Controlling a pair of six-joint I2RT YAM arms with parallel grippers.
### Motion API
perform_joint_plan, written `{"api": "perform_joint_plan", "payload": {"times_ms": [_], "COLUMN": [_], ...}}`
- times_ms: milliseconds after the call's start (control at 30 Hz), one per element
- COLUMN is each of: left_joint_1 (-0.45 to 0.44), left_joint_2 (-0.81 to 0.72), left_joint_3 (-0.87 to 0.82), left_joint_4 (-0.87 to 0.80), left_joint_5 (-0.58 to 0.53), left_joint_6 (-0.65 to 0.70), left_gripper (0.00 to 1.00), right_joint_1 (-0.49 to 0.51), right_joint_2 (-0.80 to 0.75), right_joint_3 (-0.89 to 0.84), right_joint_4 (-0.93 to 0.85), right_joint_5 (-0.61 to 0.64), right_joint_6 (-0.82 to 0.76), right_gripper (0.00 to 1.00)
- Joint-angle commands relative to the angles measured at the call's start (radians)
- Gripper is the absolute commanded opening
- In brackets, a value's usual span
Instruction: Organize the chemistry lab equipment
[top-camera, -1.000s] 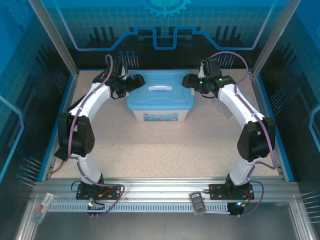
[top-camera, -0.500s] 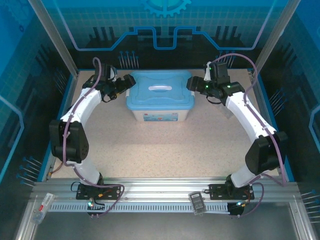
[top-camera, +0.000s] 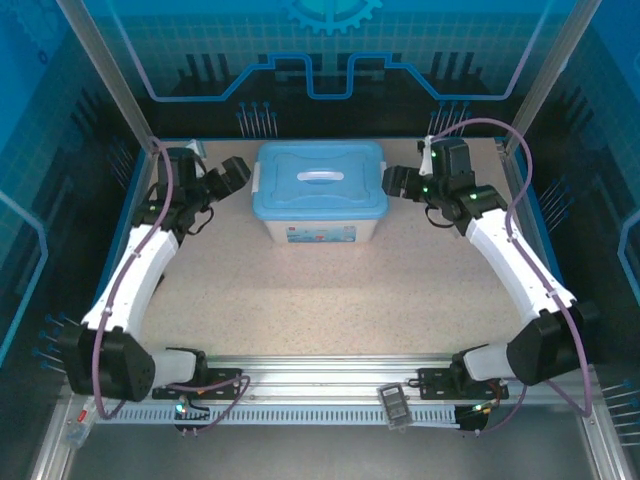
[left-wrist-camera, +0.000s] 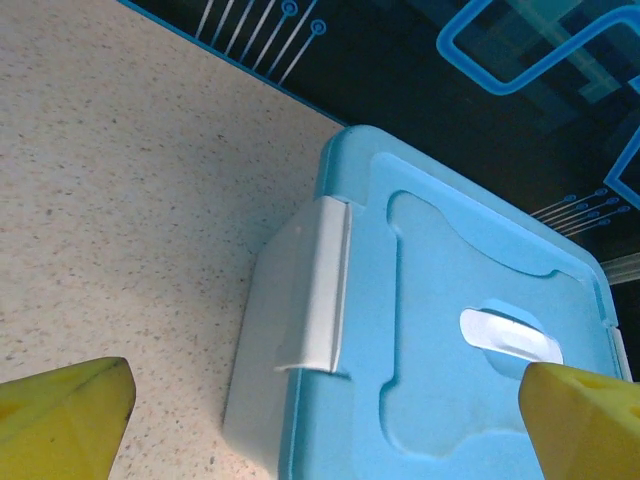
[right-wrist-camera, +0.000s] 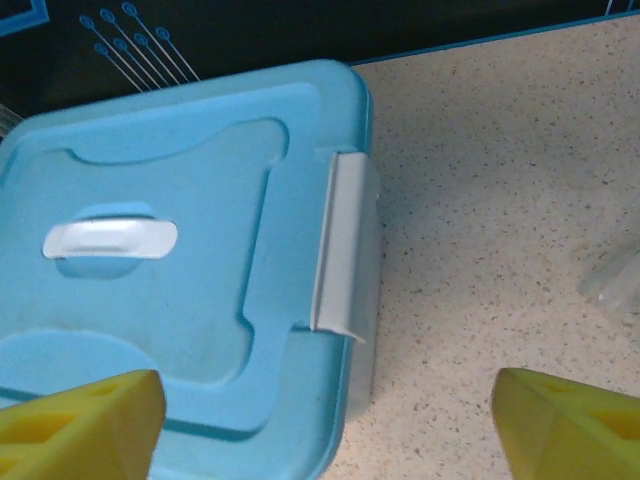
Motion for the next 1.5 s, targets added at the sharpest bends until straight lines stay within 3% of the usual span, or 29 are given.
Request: {"api": "perform_joint_plan", "payload": {"times_ms": [0, 400, 533, 700, 833, 1000, 1467], "left_joint_1": [0.003, -0.012, -0.015, -0.055, -0.129, -0.162, -0.18], "left_joint_2": [-0.078, -0.246, -0.309, -0.355, -0.338, -0.294, -0.126], "left_joint_3": [-0.074, -0.285, -0.381, -0.458, -0.537, -0.634, -0.713], "left_joint_4": [0.028, 0.052, 0.12, 0.157, 0.262, 0.428, 0.758], "left_joint_5": [-0.063, -0.068, -0.025, -0.098, -0.175, -0.189, -0.35], "left_joint_6": [-0.002, -0.026, 0.027, 0.116, 0.261, 0.311, 0.553], "left_gripper": [1.0, 0.99, 0.99, 0.99, 0.99, 0.99, 0.99], "right_joint_1": [0.027, 0.081, 0.086, 0.087, 0.089, 0.129, 0.118], "right_joint_2": [-0.057, -0.281, -0.376, -0.446, -0.469, -0.501, -0.418], "right_joint_3": [-0.063, -0.347, -0.482, -0.606, -0.698, -0.863, -0.912], "right_joint_4": [0.038, 0.215, 0.302, 0.354, 0.417, 0.625, 0.804], "right_joint_5": [0.065, 0.227, 0.249, 0.307, 0.337, 0.4, 0.485], "right_joint_6": [-0.041, -0.138, -0.168, -0.168, -0.17, -0.296, -0.428], "right_gripper": [0.89, 0.91, 0.91, 0.92, 0.97, 1.0, 1.0]}}
